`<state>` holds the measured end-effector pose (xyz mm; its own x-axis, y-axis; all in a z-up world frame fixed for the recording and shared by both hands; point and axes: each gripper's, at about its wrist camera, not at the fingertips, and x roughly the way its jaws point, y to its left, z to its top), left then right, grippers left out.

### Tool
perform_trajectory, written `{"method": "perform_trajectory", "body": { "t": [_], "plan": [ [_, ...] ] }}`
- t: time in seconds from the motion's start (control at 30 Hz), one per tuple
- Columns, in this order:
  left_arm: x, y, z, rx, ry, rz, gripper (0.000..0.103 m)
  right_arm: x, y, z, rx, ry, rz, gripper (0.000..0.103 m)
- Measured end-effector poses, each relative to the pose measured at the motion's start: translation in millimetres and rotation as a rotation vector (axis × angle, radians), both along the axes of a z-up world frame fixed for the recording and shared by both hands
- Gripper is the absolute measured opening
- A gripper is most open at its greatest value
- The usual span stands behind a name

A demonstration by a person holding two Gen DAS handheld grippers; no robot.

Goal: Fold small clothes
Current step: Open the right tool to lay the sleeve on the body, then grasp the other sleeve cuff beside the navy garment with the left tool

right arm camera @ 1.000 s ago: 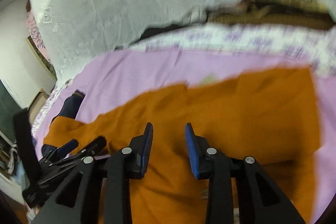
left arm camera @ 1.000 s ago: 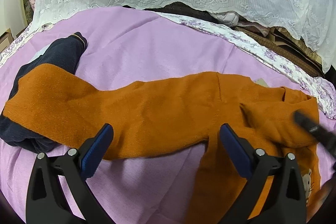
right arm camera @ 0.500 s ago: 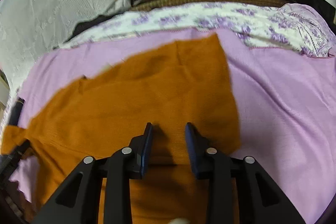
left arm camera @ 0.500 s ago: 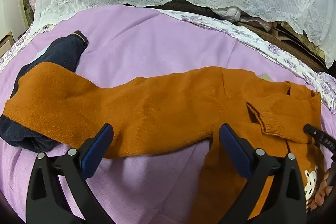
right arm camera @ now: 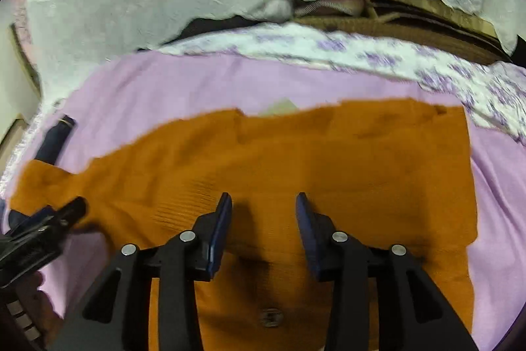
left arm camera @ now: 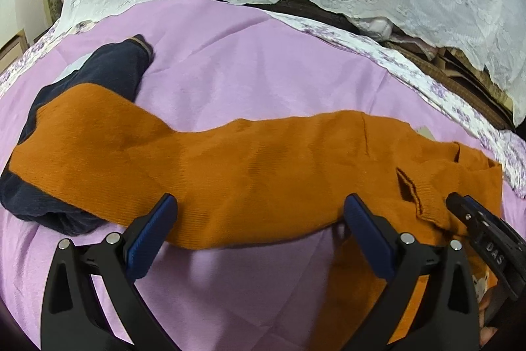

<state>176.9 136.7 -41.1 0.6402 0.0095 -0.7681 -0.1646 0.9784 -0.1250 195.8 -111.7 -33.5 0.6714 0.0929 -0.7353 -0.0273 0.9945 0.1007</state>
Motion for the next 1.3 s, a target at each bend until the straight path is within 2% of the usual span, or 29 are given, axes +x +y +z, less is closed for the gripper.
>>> {"method": "perform_trajectory", "body": {
  "t": [0.1, 0.17, 0.3, 0.4, 0.5, 0.57, 0.67, 0.7, 0.83, 0.93, 0.97, 1.1, 1.2, 1.3],
  "plan": [
    [-6, 11, 1, -0.039, 0.013, 0.011, 0.099, 7, 17, -19, -0.038, 0.093, 0.043, 0.053],
    [-11, 18, 1, -0.066, 0.021, 0.015, 0.099, 6, 22, -20, -0.075, 0.064, 0.053, 0.053],
    [-13, 26, 4, -0.105, 0.009, 0.011, 0.099, -19, 3, -2, 0.048, 0.001, 0.021, 0.053],
    [-12, 34, 8, -0.13, -0.016, 0.016, 0.099, -51, -11, 15, 0.061, -0.116, -0.012, 0.053],
    [-13, 45, 9, -0.233, -0.041, 0.011, 0.099, -78, -26, 22, 0.118, -0.189, -0.041, 0.048],
    [-13, 51, 6, -0.321, -0.04, -0.005, 0.099, -78, -34, 20, 0.175, -0.195, -0.039, 0.045],
    [-15, 58, 6, -0.403, -0.064, -0.012, 0.098, -81, -33, 16, 0.177, -0.196, -0.029, 0.045],
    [-16, 62, 9, -0.409, -0.087, -0.004, 0.096, -87, -32, 15, 0.178, -0.196, -0.025, 0.045],
    [-22, 83, 18, -0.408, -0.157, 0.024, 0.06, -85, -30, 10, 0.185, -0.183, -0.012, 0.046],
    [-20, 103, 15, -0.459, -0.161, 0.055, 0.043, -83, -31, 6, 0.204, -0.167, -0.01, 0.046],
    [-20, 106, 13, -0.477, -0.155, 0.056, 0.042, -83, -31, 5, 0.21, -0.163, -0.009, 0.046],
    [-29, 103, 11, -0.486, -0.128, 0.028, 0.042, -81, -34, 1, 0.236, -0.145, -0.011, 0.046],
    [-44, 97, 4, -0.548, -0.089, 0.021, 0.068, -78, -34, -4, 0.246, -0.124, -0.012, 0.046],
    [-55, 86, -7, -0.512, -0.043, 0.039, 0.07, -75, -35, -9, 0.257, -0.101, -0.017, 0.046]
  ]
}}
